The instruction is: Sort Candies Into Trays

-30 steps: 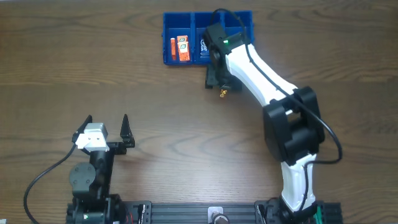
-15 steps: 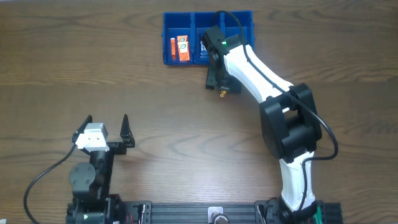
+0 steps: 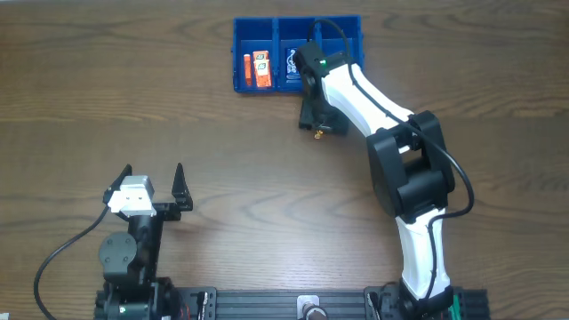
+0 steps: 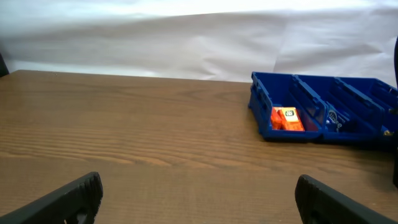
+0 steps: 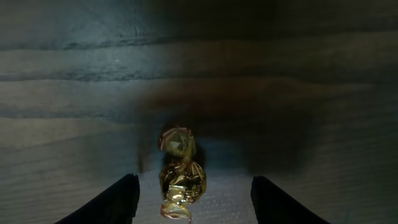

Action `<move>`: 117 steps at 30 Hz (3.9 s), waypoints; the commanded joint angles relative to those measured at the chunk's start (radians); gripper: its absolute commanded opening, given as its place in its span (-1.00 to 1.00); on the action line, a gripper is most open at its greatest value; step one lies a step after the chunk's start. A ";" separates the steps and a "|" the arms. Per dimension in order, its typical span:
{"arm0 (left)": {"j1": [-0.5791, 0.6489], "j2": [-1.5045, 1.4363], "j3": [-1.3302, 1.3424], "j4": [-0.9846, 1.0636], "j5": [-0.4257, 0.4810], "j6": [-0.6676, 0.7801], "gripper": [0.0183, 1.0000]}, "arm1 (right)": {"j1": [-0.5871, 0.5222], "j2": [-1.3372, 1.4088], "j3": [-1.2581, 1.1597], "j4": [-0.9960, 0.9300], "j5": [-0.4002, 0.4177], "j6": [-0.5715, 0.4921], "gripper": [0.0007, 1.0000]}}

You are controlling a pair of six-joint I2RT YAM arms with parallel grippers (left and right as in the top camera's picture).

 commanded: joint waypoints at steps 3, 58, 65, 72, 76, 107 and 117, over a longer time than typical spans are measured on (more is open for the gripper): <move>0.003 -0.005 -0.016 -0.040 0.013 0.011 1.00 | -0.002 0.020 -0.003 0.004 0.016 0.015 0.21; 0.003 -0.005 -0.016 -0.040 0.013 0.011 1.00 | 0.001 0.048 -0.003 0.026 0.015 0.037 -0.63; 0.003 -0.005 -0.016 -0.040 0.013 0.011 1.00 | 0.001 -0.010 0.001 0.022 0.016 0.031 -0.65; 0.003 -0.005 -0.016 -0.040 0.013 0.011 1.00 | 0.001 -0.210 0.001 -0.055 0.077 0.014 -0.66; 0.003 -0.005 -0.016 -0.040 0.013 0.011 1.00 | -0.002 -0.346 0.002 -0.080 0.125 -0.023 -0.65; 0.003 -0.005 -0.016 -0.040 0.013 0.011 1.00 | -0.139 -0.124 0.100 0.557 0.211 -0.518 -0.74; 0.003 -0.005 -0.016 -0.040 0.013 0.011 1.00 | -0.138 -0.109 0.100 0.571 0.206 -0.510 -0.73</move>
